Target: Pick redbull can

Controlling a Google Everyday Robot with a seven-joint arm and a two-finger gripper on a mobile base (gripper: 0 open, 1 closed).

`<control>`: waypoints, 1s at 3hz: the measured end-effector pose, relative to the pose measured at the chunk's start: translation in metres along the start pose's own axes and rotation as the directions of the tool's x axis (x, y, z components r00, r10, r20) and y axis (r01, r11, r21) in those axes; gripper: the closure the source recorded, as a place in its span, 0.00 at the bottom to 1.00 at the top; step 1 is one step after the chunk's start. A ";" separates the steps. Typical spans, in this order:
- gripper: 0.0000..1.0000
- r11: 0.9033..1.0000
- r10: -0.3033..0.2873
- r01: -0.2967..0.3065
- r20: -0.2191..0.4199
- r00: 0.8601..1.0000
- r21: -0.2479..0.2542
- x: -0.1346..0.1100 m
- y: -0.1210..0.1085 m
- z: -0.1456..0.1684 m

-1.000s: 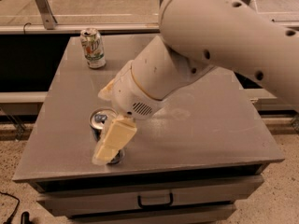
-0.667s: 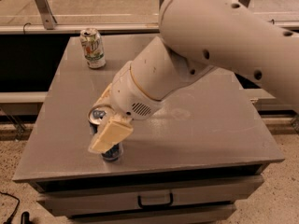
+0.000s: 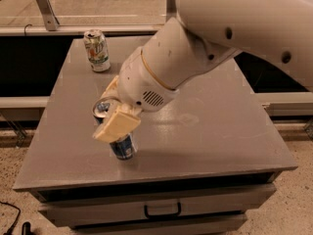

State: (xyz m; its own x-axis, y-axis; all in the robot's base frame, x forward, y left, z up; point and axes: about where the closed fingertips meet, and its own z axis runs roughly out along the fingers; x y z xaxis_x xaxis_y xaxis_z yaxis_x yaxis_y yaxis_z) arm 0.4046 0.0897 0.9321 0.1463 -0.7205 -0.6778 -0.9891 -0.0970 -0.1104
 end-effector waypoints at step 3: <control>1.00 0.999 -0.005 0.000 0.138 0.990 0.033 -0.038 -0.030 -0.092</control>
Offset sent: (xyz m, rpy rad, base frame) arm 0.0325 -0.0430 0.1072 0.1500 -0.0066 -0.0267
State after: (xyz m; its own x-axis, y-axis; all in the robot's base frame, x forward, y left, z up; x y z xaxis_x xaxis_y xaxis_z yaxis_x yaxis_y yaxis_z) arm 0.4279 0.0571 1.0282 0.1518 -0.6186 -0.7709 -0.9881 -0.0748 -0.1345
